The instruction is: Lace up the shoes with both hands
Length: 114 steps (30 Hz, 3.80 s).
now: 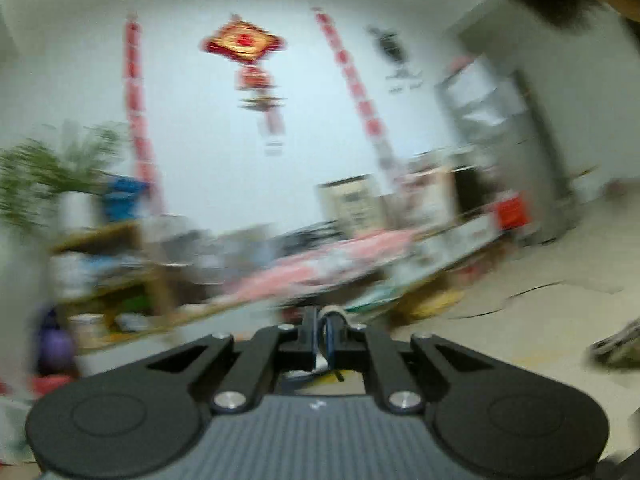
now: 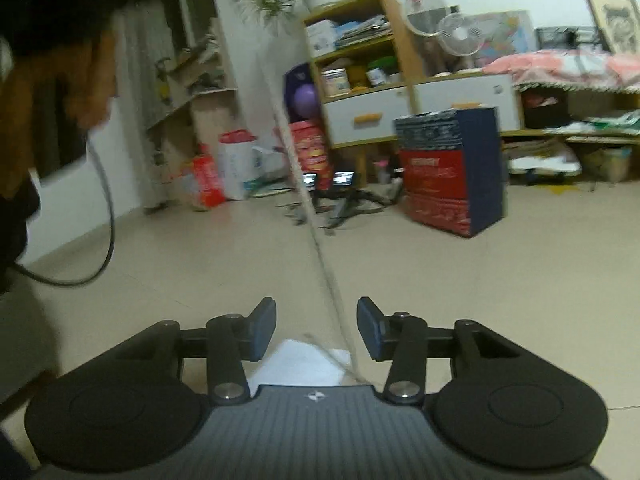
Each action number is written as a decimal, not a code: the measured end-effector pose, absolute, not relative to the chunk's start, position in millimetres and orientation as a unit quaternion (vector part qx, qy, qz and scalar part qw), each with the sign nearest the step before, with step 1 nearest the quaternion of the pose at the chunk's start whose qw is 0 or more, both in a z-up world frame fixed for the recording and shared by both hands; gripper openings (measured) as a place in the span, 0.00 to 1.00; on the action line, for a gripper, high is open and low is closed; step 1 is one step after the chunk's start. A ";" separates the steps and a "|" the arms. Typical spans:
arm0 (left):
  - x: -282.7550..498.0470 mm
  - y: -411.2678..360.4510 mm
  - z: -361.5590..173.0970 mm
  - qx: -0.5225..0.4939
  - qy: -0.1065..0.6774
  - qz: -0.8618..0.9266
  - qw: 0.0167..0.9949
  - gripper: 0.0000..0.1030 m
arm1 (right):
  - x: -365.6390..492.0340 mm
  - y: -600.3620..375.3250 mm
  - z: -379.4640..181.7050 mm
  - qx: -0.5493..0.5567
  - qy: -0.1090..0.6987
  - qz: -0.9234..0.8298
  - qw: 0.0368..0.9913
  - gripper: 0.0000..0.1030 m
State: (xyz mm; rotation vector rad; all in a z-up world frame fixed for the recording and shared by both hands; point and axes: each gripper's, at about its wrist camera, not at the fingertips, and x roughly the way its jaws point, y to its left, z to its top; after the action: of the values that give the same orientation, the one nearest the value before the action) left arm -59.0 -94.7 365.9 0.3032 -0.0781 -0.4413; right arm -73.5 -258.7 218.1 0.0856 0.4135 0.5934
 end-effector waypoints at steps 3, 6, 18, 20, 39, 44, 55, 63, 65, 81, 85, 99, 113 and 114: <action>-69.8 -132.6 356.4 0.178 -0.058 -0.271 0.944 0.07 | -59.8 -253.2 214.7 0.020 0.196 0.237 0.951 0.36; -75.8 -147.3 345.8 0.215 -0.067 -0.267 0.937 0.07 | -38.9 -278.9 212.5 0.069 0.199 0.171 0.962 0.01; -25.4 -82.9 249.7 0.223 0.155 -0.156 0.950 0.34 | -44.0 -432.5 113.1 0.220 0.307 -0.161 0.912 0.01; -23.0 -70.0 233.6 0.220 0.185 -0.145 0.947 0.34 | -51.2 -442.7 98.2 0.220 0.324 -0.209 0.896 0.02; -26.7 -2.3 164.8 0.222 0.302 -0.093 0.922 0.38 | -94.9 -520.3 112.4 0.091 0.298 -0.499 0.809 0.23; -27.7 4.8 157.6 0.206 0.318 -0.090 0.921 0.38 | -92.3 -518.8 113.5 0.162 0.305 -0.441 0.828 0.24; -38.4 -17.6 139.2 0.218 0.330 -0.127 0.910 0.39 | 17.5 -329.0 37.7 0.356 0.492 0.053 0.793 0.27; -41.3 -18.2 133.5 0.207 0.336 -0.137 0.908 0.39 | 63.6 -304.7 25.2 0.321 0.548 0.045 0.771 0.34; -41.9 -18.4 133.0 0.205 0.337 -0.139 0.909 0.40 | 65.8 -305.5 17.3 0.356 0.549 0.054 0.755 0.28; -43.4 -24.9 141.1 0.269 0.281 -0.130 0.912 0.40 | -11.1 -212.2 139.6 -0.065 0.234 0.243 0.939 0.03; -46.6 -27.5 146.6 0.297 0.258 -0.132 0.910 0.40 | -43.5 -190.8 145.3 -0.146 0.171 0.270 0.936 0.03; -68.9 -65.5 146.7 0.328 0.204 -0.205 0.899 0.43 | -58.2 -185.3 167.2 -0.122 0.131 0.272 0.945 0.03; -54.3 -92.6 148.7 0.340 0.161 -0.218 0.901 0.07 | -67.3 -186.8 166.7 -0.119 0.128 0.281 0.944 0.03; -54.3 -92.9 148.5 0.342 0.159 -0.206 0.903 0.02 | -67.5 -187.6 166.7 -0.117 0.127 0.279 0.945 0.03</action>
State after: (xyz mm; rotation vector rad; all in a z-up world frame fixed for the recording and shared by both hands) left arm -54.3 -92.9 148.5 0.7061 0.3288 -0.4249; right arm -67.5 -187.6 166.7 -0.2393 0.2583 0.5676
